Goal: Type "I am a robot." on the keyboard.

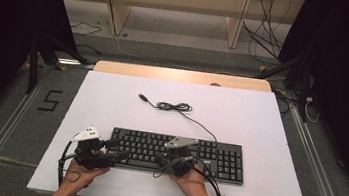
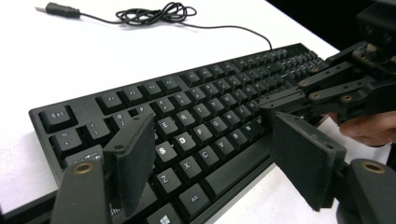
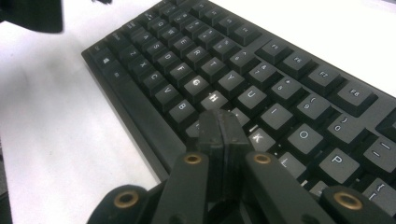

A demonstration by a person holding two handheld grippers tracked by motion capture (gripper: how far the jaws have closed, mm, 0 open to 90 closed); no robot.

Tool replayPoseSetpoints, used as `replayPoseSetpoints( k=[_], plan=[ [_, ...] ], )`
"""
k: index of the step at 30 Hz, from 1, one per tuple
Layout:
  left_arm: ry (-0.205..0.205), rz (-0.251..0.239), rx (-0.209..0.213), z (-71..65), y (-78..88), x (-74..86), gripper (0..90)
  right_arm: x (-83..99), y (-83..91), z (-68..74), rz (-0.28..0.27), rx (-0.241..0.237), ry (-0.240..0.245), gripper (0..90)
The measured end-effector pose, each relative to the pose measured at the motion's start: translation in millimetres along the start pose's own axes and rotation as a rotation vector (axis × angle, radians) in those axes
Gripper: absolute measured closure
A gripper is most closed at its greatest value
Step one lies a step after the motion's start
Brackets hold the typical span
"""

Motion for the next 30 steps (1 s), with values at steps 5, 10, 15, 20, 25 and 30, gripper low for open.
replayPoseSetpoints(
  k=[5,10,15,20,25,30],
  plan=[
    [0.001,-0.016,0.004,-1.6,1.6,-1.0,29.8,1.4,-1.5,-0.2,0.008,0.006,0.002,90.0],
    [-0.001,-0.023,0.006,-2.5,2.3,-1.5,29.3,2.6,-2.8,0.0,0.010,0.009,0.001,90.0],
    [0.000,-0.025,0.007,-3.4,2.7,-1.3,28.8,4.8,-4.5,-0.3,0.016,0.017,0.009,90.0],
    [-0.001,-0.025,0.004,-3.4,3.7,-0.6,28.1,4.6,-4.3,-0.2,0.013,0.019,0.002,90.0],
    [0.001,-0.023,0.001,-2.3,3.9,0.0,27.6,3.1,-2.4,-1.4,0.006,0.006,-0.018,83.9],
    [0.002,-0.022,-0.002,-1.6,3.7,0.4,26.4,-0.3,4.2,-1.2,-0.022,-0.026,-0.047,70.1]
  ],
)
Point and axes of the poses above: each handheld gripper's, and its own axes: y roughly backward along the jaws, x roughly out of its underside, z roughly to its left, the point moved 5 cm from there along -y, roughly forward along the jaws, and after that the axes turned 6 degrees about -y, right-handed, at the moved point
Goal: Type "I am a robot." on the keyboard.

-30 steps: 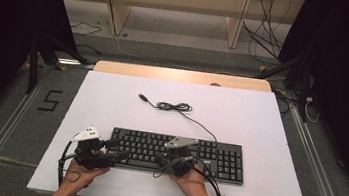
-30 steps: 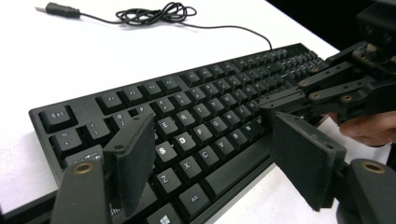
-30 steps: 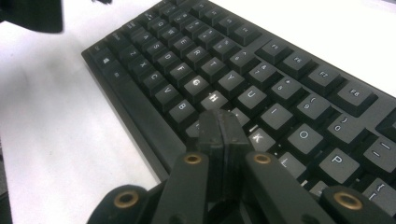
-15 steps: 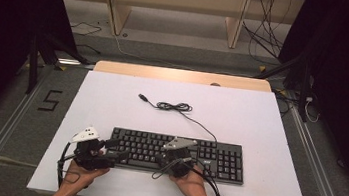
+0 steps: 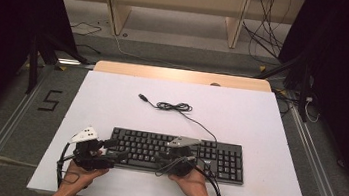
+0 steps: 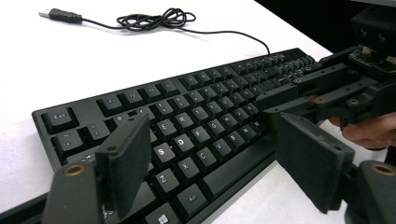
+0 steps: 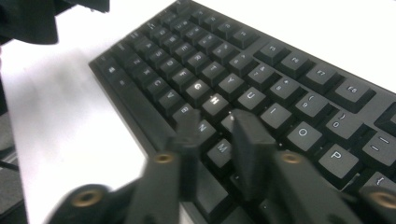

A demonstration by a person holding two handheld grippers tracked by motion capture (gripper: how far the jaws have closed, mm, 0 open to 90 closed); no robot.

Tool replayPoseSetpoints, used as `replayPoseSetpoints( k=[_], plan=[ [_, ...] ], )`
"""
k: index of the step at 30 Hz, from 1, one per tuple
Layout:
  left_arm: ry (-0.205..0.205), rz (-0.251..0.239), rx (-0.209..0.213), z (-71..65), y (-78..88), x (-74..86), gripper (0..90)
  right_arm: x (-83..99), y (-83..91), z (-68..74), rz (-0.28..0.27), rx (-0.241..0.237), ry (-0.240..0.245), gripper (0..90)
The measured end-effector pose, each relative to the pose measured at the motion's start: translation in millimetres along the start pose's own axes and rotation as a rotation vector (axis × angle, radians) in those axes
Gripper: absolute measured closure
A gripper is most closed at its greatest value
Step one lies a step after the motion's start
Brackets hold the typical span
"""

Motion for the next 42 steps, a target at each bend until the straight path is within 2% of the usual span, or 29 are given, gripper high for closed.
replayPoseSetpoints(
  k=[3,4,5,6,10,17,21,24,25,26,28,31,36,42],
  plan=[
    [0.001,-0.005,-0.005,0.2,0.5,-0.4,26.3,-0.9,2.3,1.0,-0.006,-0.015,-0.011,63.7],
    [0.003,-0.008,-0.010,0.7,0.7,-0.6,26.3,-2.3,4.4,1.6,-0.015,-0.025,-0.022,58.3],
    [0.003,-0.008,-0.010,0.7,0.7,-0.6,26.2,-2.3,4.4,1.6,-0.015,-0.025,-0.022,58.3],
    [0.002,-0.008,-0.012,1.3,1.0,-0.6,26.3,-3.4,6.5,2.1,-0.017,-0.032,-0.034,53.2],
    [0.006,-0.016,-0.027,4.3,2.3,-1.0,26.2,-4.7,9.1,3.2,-0.024,-0.049,-0.039,46.5],
    [0.008,-0.022,-0.032,5.8,2.9,-1.1,26.1,-5.0,10.2,8.3,-0.026,-0.069,-0.034,42.2],
    [0.006,-0.022,-0.034,6.3,3.2,-1.1,26.1,-3.8,10.0,12.2,-0.025,-0.074,-0.014,46.8],
    [0.006,-0.023,-0.035,6.6,3.3,-1.2,26.1,-1.8,10.1,15.4,-0.016,-0.068,0.005,59.7],
    [0.007,-0.023,-0.035,6.6,3.2,-1.2,26.1,-1.8,10.1,15.4,-0.016,-0.068,0.005,59.7],
    [0.006,-0.023,-0.035,6.7,3.2,-1.2,26.1,-0.6,9.7,16.4,-0.016,-0.064,0.021,66.6],
    [0.006,-0.022,-0.036,6.7,3.2,-1.1,26.1,0.0,9.4,17.1,-0.012,-0.061,0.024,69.7],
    [0.006,-0.023,-0.036,6.7,3.1,-1.1,26.1,2.4,7.3,19.4,-0.002,-0.056,0.040,79.7],
    [0.006,-0.022,-0.036,6.7,2.9,-1.0,26.1,5.5,4.0,21.5,0.016,-0.055,0.058,86.7],
    [0.003,-0.018,-0.036,6.1,1.9,-0.5,26.1,6.9,1.6,20.8,0.024,-0.041,0.063,90.0]
  ],
)
Point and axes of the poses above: each handheld gripper's, and its own axes: y roughly backward along the jaws, x roughly out of its underside, z roughly to its left, the point moved 5 cm from there along -y, roughly forward along the jaws, and after that the axes turned 6 degrees about -y, right-handed, at the moved point
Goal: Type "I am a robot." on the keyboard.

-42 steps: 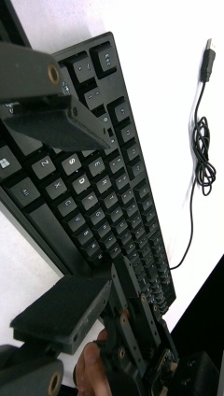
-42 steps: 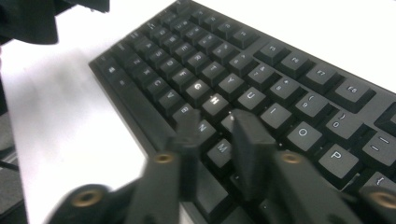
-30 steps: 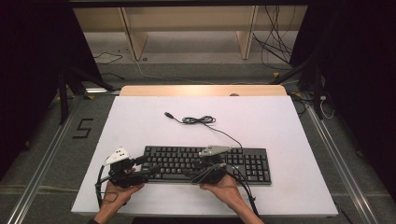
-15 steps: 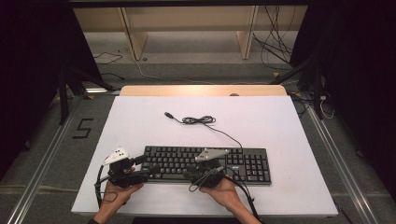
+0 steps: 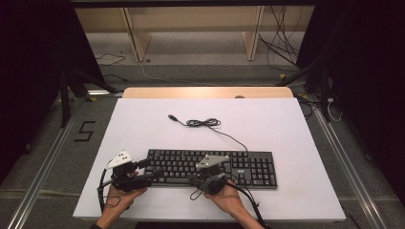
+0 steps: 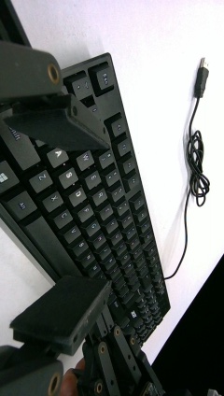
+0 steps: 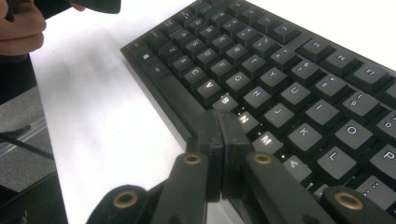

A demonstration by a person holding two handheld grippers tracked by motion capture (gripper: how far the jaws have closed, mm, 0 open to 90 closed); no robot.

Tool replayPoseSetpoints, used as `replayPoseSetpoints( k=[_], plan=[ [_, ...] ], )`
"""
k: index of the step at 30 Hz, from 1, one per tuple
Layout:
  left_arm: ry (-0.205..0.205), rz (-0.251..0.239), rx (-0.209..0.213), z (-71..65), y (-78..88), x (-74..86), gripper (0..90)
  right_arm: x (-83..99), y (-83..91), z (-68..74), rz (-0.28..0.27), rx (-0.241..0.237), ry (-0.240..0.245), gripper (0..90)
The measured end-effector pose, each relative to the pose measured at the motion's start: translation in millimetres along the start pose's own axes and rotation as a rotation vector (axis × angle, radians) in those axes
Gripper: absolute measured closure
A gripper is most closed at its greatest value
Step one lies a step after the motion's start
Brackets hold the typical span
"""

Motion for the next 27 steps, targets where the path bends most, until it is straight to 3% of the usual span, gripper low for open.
replayPoseSetpoints(
  k=[27],
  plan=[
    [-0.001,0.003,-0.004,1.1,-0.3,0.2,26.1,6.5,-9.4,-4.3,0.027,0.036,0.000,90.0]
  ],
)
Point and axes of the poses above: each handheld gripper's, and its own axes: y roughly backward along the jaws, x roughly out of its underside, z roughly to its left, the point moved 5 cm from there along -y, roughly forward along the jaws, and after that the axes turned 6 degrees about -y, right-handed, at the moved point
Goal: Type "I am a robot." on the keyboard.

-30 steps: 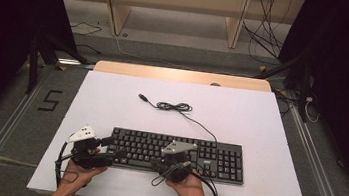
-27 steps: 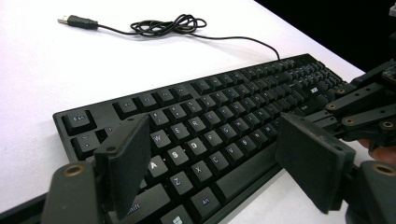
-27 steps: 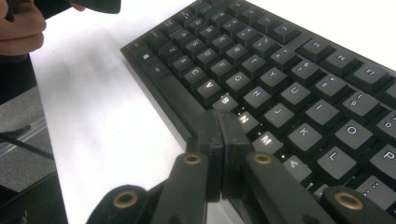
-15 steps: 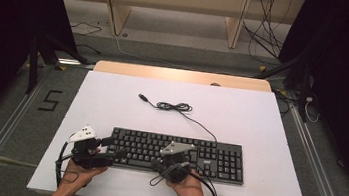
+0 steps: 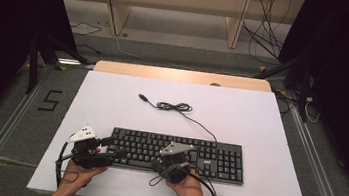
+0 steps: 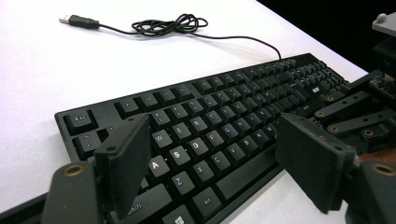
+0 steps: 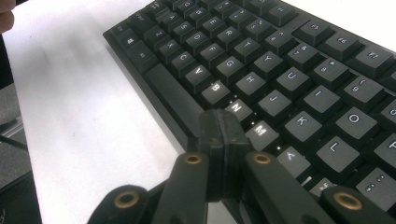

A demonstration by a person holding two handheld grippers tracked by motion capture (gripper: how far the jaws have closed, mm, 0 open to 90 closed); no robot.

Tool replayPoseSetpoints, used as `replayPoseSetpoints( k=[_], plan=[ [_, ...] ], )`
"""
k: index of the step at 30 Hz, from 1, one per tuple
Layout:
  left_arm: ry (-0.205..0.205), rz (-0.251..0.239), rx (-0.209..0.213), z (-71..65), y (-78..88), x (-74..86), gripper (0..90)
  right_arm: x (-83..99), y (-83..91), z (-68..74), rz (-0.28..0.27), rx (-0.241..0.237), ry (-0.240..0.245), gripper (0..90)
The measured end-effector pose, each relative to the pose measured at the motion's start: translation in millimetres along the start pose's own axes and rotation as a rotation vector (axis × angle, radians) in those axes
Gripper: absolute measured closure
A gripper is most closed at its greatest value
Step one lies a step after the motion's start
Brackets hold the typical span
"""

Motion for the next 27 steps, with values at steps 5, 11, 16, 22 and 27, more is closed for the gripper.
replayPoseSetpoints(
  k=[5,11,16,22,27],
  plan=[
    [0.004,-0.002,-0.003,0.8,-0.5,-0.2,26.2,-1.3,2.3,-0.6,-0.003,-0.008,-0.017,88.1],
    [0.007,0.005,-0.011,3.4,-2.9,0.8,26.6,-7.3,12.0,-3.1,-0.050,-0.036,-0.042,80.5],
    [0.003,0.008,-0.010,4.0,-4.0,0.9,28.0,-9.0,16.2,-2.3,-0.063,-0.050,-0.046,72.5],
    [0.003,0.021,-0.012,5.3,-6.5,2.2,35.0,-10.9,19.2,-0.5,-0.072,-0.063,-0.045,58.6],
    [0.007,0.035,-0.016,6.7,-8.7,3.3,42.1,-12.1,20.9,0.3,-0.080,-0.067,-0.053,52.7]
  ],
)
Point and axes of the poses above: each handheld gripper's, and its own axes: y roughly backward along the jaws, x roughly out of its underside, z roughly to its left, the point moved 5 cm from there along -y, roughly forward along the jaws, and after that the axes turned 6 degrees about -y, right-handed, at the moved point
